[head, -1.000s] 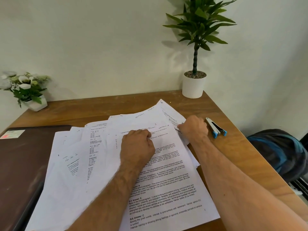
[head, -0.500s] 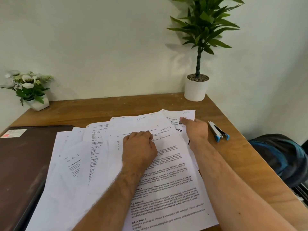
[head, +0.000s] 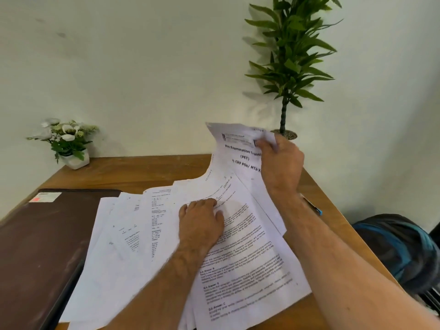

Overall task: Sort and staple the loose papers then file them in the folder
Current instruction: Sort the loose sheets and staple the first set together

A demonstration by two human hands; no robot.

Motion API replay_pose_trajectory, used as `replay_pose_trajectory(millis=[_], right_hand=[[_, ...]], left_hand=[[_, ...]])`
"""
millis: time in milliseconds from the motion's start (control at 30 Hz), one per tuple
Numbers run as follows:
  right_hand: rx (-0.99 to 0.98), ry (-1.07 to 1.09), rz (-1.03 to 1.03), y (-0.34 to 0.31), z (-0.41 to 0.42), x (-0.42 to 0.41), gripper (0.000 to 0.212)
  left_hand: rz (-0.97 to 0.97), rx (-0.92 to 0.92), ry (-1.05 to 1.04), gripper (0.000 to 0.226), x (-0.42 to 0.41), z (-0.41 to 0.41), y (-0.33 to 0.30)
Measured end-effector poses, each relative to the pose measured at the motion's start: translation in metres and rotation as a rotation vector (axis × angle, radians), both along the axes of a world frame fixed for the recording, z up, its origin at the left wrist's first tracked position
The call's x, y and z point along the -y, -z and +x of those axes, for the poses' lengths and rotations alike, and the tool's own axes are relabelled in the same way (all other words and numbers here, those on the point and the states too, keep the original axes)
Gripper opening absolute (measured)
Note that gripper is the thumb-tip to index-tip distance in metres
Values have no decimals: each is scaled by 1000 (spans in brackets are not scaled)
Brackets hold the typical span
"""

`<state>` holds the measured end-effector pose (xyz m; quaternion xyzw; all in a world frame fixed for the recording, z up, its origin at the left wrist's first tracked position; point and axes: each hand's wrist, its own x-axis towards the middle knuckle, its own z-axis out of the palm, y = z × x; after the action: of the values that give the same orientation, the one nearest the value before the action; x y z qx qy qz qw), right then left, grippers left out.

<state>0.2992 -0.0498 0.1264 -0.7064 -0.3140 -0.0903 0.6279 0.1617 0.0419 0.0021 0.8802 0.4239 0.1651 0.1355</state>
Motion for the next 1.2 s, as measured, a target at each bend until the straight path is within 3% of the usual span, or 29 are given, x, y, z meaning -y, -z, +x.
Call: replay_pose_trajectory(millis=[200,400,500,600,733,800,900,1067,1200], right_hand=[[219,-19,118,-34,-15,7,23],[314,-81,187,-75,-37,21,23],[336,-160,227,-89,-54,32,21],[296,-240,282,-98,-70,45,19],[117,-176,139,-103,-75,61,2],[-28,-245,27,-94,-72,67,9],[-166,-342,-160,-68,-69,71,6],[-80,-350,-439,-18,-62,68,18],[-40,-238,-553,25,-60,61,61]], left_hand=[[-54,-25,4,54,4,-17,-5],[-94,181,-42,51,11,-44,-38],[-181,419,-62,58,11,-61,-58],[-272,769,-48,71,19,-81,-81],[-577,1214,7,71,19,-104,-105],[-790,1206,112,65,17,-114,-111],[-973,1084,174,37,19,-122,-112],[-880,1167,3,13,24,-108,-90],[-857,1109,-98,13,25,-99,-56]])
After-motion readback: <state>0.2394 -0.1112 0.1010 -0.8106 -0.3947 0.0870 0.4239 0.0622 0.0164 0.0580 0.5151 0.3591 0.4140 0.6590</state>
